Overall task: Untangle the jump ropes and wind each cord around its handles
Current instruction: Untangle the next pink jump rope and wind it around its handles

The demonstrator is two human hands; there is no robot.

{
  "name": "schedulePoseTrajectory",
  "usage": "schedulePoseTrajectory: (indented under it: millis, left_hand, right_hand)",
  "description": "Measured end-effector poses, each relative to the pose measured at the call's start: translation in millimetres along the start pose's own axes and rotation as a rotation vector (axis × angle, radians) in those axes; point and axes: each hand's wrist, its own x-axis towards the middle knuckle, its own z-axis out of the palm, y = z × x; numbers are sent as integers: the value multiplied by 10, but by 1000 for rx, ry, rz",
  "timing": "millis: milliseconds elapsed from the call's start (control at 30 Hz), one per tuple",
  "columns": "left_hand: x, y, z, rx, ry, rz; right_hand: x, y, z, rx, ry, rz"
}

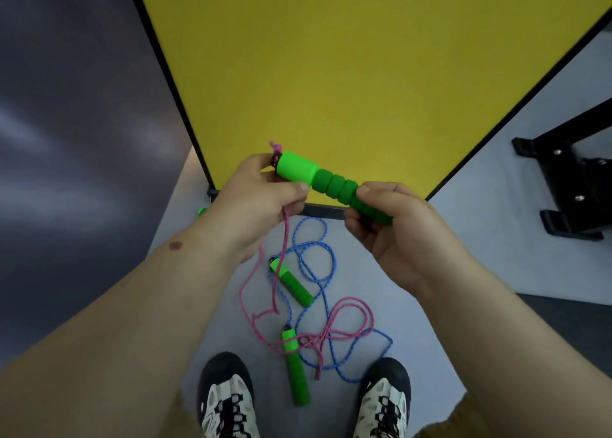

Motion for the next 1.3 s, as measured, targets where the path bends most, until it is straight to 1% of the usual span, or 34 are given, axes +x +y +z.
schedulePoseTrajectory:
  millis: [67, 100, 133, 200, 267, 333, 400, 433, 500, 567, 633, 700, 800, 900, 967, 1067, 1167, 1300]
  left_hand:
    - [47, -13, 145, -119, -30, -10]
    - [48, -19, 217, -148, -56, -14]
    - [34, -23, 285, -156, -87, -26]
    - [-12, -37, 389, -137, -142, -56]
    - [-26, -74, 435, -38, -154, -25]
    - [-17, -84, 419, 23, -133, 17]
    - [-3, -74, 369, 24, -127, -19]
    - [-4, -60, 340, 40, -159, -47]
    - [-58, -19, 295, 84, -308, -100]
    - [-125, -9, 267, 132, -441, -139]
    - [-171, -4, 247, 203, -488, -156]
    - [-167, -20, 228, 269, -522, -160]
    - [-158, -35, 210, 296, -538, -175]
    - [-154, -16, 213, 292, -542, -174]
    - [-151, -4, 240, 271, -540, -172]
    - [-148, -3, 276, 242, -481, -166]
    - [-145, -2, 272, 257, -466, -184]
    - [-144, -1, 287, 291, -470, -185]
  right_hand:
    - [-3, 130, 18, 74, -54, 70]
    - [-15, 202, 26, 61, -95, 76]
    - [-30, 273, 26, -13, -129, 43]
    - [-58, 373, -4, -296, -136, -122]
    - [-80, 393, -36, -529, -132, -265]
    - [-87, 370, -67, -620, -154, -332]
    - [-68, 342, -108, -543, -128, -363]
    - [-59, 311, -122, -501, -97, -369]
    - [-64, 236, -142, -438, -77, -356]
    - [-96, 186, -151, -449, -106, -321]
    - [-108, 188, -172, -508, -134, -279]
    - [-89, 193, -202, -516, -152, -219]
    - [-52, 164, -247, -503, -193, -86]
    - [-22, 145, -258, -521, -217, -40]
    - [1, 134, -263, -480, -203, -62]
    - [37, 97, -283, -363, -154, -138]
    - [57, 69, -286, -334, -89, -220]
    - [59, 76, -282, -223, -70, -213]
